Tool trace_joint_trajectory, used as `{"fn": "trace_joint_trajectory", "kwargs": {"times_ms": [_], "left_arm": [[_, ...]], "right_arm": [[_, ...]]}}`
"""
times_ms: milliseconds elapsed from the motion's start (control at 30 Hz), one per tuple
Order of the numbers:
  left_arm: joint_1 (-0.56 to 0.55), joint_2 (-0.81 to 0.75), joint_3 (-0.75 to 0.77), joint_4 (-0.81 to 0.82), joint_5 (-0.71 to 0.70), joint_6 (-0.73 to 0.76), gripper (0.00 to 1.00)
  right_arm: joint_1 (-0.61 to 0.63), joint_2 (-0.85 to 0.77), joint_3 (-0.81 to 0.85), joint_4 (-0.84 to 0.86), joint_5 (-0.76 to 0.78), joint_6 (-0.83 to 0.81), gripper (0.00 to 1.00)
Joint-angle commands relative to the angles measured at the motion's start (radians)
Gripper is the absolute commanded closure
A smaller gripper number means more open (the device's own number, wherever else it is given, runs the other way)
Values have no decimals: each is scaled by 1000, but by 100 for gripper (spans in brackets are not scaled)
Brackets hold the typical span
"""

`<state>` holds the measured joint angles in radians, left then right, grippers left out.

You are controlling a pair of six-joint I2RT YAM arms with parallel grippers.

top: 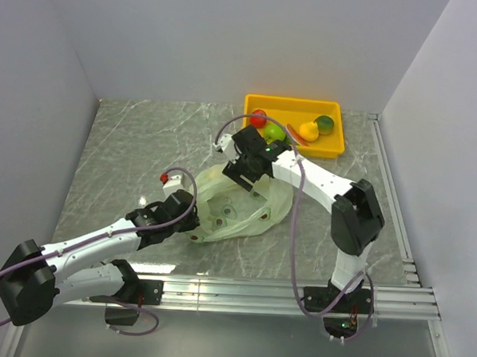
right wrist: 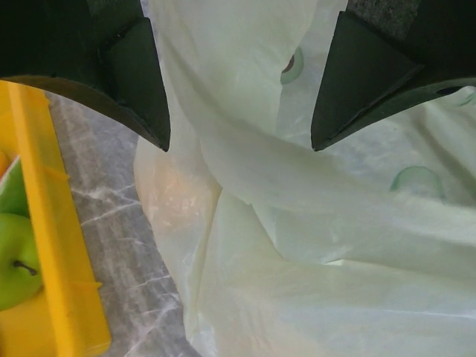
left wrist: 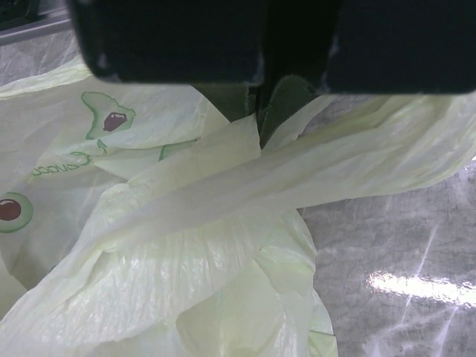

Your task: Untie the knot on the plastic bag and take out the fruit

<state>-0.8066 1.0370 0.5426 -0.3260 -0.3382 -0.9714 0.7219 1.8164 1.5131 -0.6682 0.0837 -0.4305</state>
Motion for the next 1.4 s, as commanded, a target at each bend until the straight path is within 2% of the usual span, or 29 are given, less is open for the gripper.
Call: {"fn": "trace_joint_trajectory", "kwargs": {"times_ms": [0, 100, 167, 200, 233, 267, 400, 600, 700, 800, 900, 1167, 1200, 1267, 1300, 1367], "left_arm": [[-3, -26, -15, 31, -12, -27, 99], [-3, -26, -18, 30, -16, -32, 99], [-5, -26, -23, 36, -18, -35, 99], [-5, -26, -29, 44, -18, -36, 99], [-5, -23, -32, 48, -16, -38, 99], [-5, -20, -36, 54, -16, -41, 99], [-3, 3, -61, 96, -16, -49, 99], [-5, 49, -85, 159, -24, -66, 99], [-5, 52, -92, 171, -24, -70, 99], [-3, 41, -95, 166, -19, -78, 99], [-5, 15, -102, 154, -21, -87, 99], [-5, -81, -125, 88, -27, -113, 99], [-5, -86, -124, 84, -24, -112, 99], [-3, -104, -118, 79, -9, -92, 99], [-5, -107, -107, 73, -2, -84, 99], [-3, -101, -89, 68, 13, -53, 99]], "right_arm": [[1, 72, 47, 10, 54, -39, 17], [2, 127, 52, 12, 91, -28, 21], [2, 138, 58, 4, 96, -16, 44], [2, 120, 61, 5, 109, -7, 88], [2, 103, 61, 2, 108, -5, 99], [2, 83, 61, -7, 106, 4, 100], [37, -37, 102, -73, 82, 22, 100], [264, -170, 206, -241, 50, 67, 100], [341, -187, 135, -240, 99, 113, 100], [323, -206, -20, -145, 180, 160, 100], [225, -219, -105, -51, 145, 219, 100], [25, -166, -99, 45, 106, 311, 99], [11, -152, -87, 38, 116, 320, 95], [-25, -112, -53, 25, 146, 355, 75], [-38, -102, -42, 22, 152, 364, 61], [-42, -107, -12, 6, 174, 389, 48]]}}
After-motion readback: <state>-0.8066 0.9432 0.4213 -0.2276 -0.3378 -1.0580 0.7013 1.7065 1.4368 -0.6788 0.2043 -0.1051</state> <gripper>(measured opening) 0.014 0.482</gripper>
